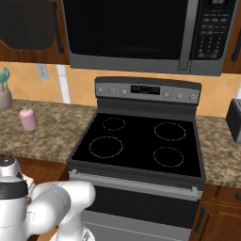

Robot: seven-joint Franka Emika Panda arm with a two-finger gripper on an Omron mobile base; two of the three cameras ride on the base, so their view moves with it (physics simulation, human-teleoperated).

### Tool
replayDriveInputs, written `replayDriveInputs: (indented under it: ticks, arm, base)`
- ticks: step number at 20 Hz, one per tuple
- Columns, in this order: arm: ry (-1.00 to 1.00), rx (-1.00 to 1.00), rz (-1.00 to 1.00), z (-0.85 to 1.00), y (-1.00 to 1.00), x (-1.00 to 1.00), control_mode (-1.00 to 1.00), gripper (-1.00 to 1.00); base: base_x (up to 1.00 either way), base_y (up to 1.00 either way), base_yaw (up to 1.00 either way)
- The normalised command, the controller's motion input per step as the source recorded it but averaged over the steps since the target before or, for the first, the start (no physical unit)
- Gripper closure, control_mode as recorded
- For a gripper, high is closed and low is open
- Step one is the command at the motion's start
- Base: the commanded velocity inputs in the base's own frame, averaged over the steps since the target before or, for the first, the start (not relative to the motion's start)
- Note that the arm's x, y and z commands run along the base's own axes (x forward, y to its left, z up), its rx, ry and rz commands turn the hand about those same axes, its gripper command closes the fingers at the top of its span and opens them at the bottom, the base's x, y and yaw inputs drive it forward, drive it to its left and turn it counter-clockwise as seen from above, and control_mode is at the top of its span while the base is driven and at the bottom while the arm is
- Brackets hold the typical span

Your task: Pick the peeler from the drawer and place it on the counter.

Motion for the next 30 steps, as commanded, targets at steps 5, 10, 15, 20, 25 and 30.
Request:
replayDriveInputs:
  ticks: [5,10,15,20,25,30]
  arm:
    - [0.0,0.0,0.0,-0.38,-0.22,0.0,-1.0,-1.0]
    - [0.0,0.0,0.0,-0.14,0.0,0.0,-1.0,-1.0]
    - [0.0,-0.02,0.0,-0.25,0.11,0.16,-1.0,-1.0]
    - [0.0,-0.04,0.0,-0.42,0.24,0.1,-1.0,-1.0]
    - [0.0,0.0,0.0,-0.38,0.02,0.01,-1.0,-1.0]
    - [0.0,0.0,0.0,-0.29,0.01,0.0,-1.0,1.0]
  base:
    - [0.0,0.0,0.0]
    - [0.0,0.0,0.0]
    - [0.0,0.0,0.0]
    - [0.0,0.0,0.0]
    - [0.0,0.0,0.0]
    - [0.0,0.0,0.0]
